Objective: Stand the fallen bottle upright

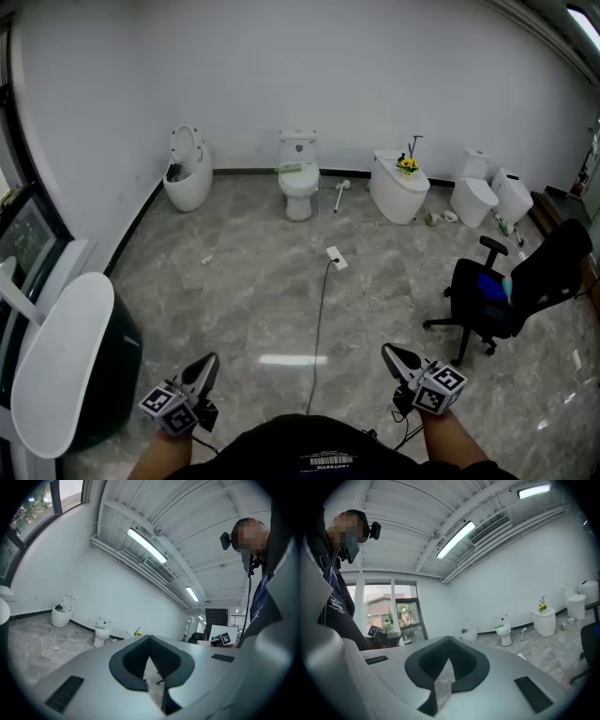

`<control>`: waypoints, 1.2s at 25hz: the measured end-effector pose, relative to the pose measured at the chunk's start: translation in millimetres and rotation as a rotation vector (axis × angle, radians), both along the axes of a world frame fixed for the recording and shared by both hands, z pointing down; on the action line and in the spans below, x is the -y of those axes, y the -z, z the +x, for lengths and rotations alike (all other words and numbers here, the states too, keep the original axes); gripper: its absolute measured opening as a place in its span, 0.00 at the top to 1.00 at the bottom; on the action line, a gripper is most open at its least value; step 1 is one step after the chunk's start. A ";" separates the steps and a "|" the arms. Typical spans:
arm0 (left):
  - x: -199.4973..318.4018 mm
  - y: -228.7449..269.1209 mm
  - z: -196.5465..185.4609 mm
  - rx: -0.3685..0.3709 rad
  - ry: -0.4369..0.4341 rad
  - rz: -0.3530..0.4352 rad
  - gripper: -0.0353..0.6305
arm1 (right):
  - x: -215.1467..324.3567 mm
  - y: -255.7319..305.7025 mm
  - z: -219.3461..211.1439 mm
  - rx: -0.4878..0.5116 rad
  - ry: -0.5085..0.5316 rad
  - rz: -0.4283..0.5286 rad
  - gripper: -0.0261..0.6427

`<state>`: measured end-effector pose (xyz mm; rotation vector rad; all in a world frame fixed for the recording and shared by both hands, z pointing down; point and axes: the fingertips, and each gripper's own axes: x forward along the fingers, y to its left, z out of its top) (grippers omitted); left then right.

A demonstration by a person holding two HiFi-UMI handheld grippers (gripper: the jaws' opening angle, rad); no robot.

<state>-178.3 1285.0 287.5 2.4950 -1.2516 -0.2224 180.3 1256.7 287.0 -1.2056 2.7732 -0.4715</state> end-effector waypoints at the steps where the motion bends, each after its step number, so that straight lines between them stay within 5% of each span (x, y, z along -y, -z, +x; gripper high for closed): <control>1: 1.7 -0.4 3.4 -0.005 -0.002 -0.004 0.93 | 1.2 0.1 2.9 -0.002 0.002 -0.001 0.96; 18: 21.7 -0.8 132.6 -0.022 -0.007 -0.037 0.93 | 15.7 -11.0 116.5 -0.034 0.034 -0.014 0.96; 30: 109.6 -25.1 116.7 -0.072 -0.054 -0.013 0.93 | 83.1 -22.4 98.9 -0.060 0.010 -0.007 0.96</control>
